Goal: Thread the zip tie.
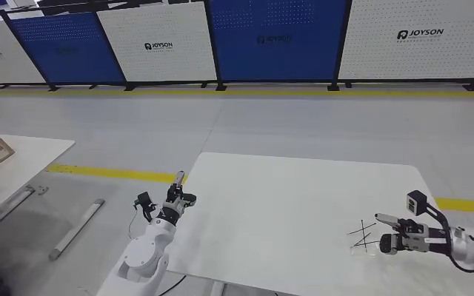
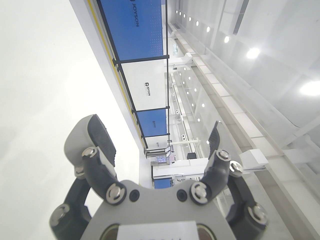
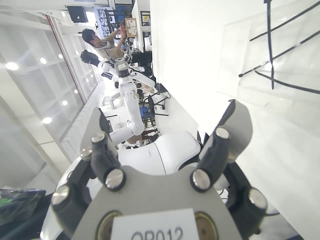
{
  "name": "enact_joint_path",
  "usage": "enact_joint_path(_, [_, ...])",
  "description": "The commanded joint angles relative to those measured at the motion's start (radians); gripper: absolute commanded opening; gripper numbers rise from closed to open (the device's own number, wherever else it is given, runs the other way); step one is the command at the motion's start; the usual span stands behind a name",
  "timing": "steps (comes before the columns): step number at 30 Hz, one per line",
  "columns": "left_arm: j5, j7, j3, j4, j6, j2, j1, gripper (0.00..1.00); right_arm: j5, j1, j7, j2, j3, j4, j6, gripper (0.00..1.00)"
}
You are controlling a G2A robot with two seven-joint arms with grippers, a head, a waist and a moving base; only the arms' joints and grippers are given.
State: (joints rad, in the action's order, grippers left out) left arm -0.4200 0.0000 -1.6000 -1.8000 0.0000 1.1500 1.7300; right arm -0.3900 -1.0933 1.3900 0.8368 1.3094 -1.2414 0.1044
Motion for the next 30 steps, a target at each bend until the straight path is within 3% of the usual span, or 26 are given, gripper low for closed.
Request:
enact_joint_path(1, [0.0, 0.0, 0.0, 0.0, 0.0, 0.0, 0.0, 1.0, 0.002, -0.001, 0.0, 0.001, 0.002, -0.001, 0.0, 1.0])
enact_joint_path(14, [0.0, 0.0, 0.0, 0.0, 0.0, 0.0, 0.0, 1.0, 0.009, 0.004, 0.0, -0.003, 0.003, -0.014, -0.015, 1.0])
enact_joint_path(22, [0.0, 0.0, 0.0, 0.0, 0.0, 0.0, 0.0, 1.0, 0.005, 0.066, 0.0, -0.02, -0.007, 0.105, -0.024, 1.0])
enact_joint_path(27, [0.0, 0.0, 0.0, 0.0, 0.0, 0.0, 0.0, 1.0, 0.054, 0.142, -0.006, -0.016, -0.063, 0.207, 0.022, 1.0])
enact_joint_path(30, [0.0, 0.0, 0.0, 0.0, 0.0, 0.0, 0.0, 1.0, 0.071, 0.174, -0.013, -0.005, -0.101, 0.252, 0.014, 1.0])
